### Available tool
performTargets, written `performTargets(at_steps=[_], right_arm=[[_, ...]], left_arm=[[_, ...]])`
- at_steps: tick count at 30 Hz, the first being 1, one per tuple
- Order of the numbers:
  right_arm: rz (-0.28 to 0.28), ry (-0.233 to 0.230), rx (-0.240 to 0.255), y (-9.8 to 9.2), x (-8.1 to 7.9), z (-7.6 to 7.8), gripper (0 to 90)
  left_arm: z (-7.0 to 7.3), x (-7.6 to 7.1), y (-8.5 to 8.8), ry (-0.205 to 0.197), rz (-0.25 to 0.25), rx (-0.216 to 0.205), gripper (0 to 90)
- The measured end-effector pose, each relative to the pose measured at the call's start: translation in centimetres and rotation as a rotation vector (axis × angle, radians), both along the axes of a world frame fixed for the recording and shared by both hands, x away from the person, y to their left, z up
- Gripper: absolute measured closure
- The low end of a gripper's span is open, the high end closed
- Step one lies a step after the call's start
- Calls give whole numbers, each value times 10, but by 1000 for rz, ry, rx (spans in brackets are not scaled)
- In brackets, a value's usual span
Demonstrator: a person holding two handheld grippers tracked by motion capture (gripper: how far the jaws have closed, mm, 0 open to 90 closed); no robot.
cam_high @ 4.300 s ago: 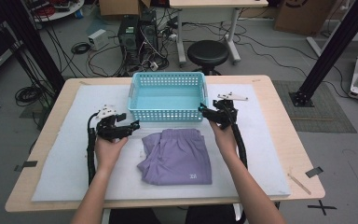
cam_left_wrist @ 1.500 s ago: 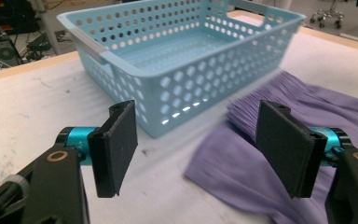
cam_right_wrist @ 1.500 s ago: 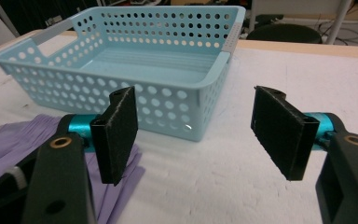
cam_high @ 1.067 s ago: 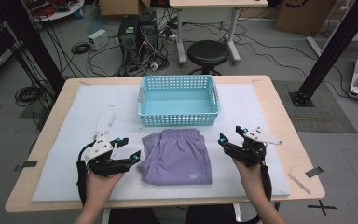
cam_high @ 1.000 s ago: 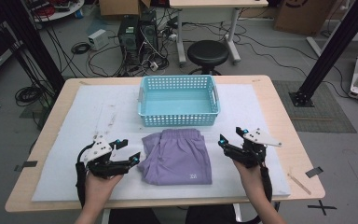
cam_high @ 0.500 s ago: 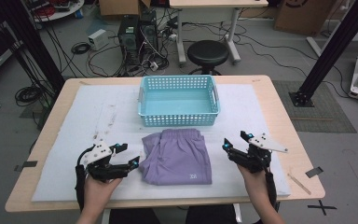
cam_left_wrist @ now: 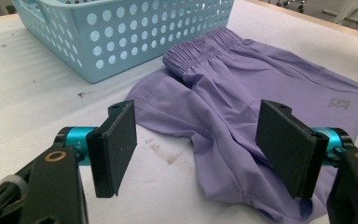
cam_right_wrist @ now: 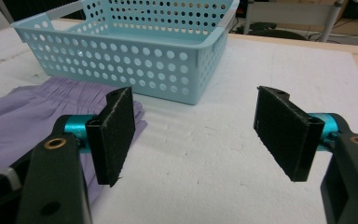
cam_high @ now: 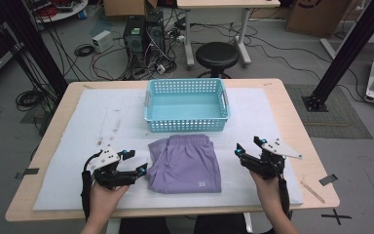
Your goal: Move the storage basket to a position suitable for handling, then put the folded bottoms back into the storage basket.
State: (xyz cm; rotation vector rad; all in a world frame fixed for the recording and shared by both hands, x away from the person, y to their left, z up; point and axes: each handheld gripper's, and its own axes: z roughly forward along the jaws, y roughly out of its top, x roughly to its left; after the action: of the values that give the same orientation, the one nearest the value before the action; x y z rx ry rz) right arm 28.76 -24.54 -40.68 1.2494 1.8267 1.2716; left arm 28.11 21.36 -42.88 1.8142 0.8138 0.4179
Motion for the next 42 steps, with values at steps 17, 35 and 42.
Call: performTargets(at_steps=[17,35,42], right_arm=[[-7,-14,-1,-4,-3,1,298],[33,1,-15,8,-5,-2,293],[61,47,8,12,-2,-7,283]], left_arm=[[0,2,-2,13,3,-1,290],[-4,2,-16,70,15,15,291],[-8,2,-20,90,8,5,308]])
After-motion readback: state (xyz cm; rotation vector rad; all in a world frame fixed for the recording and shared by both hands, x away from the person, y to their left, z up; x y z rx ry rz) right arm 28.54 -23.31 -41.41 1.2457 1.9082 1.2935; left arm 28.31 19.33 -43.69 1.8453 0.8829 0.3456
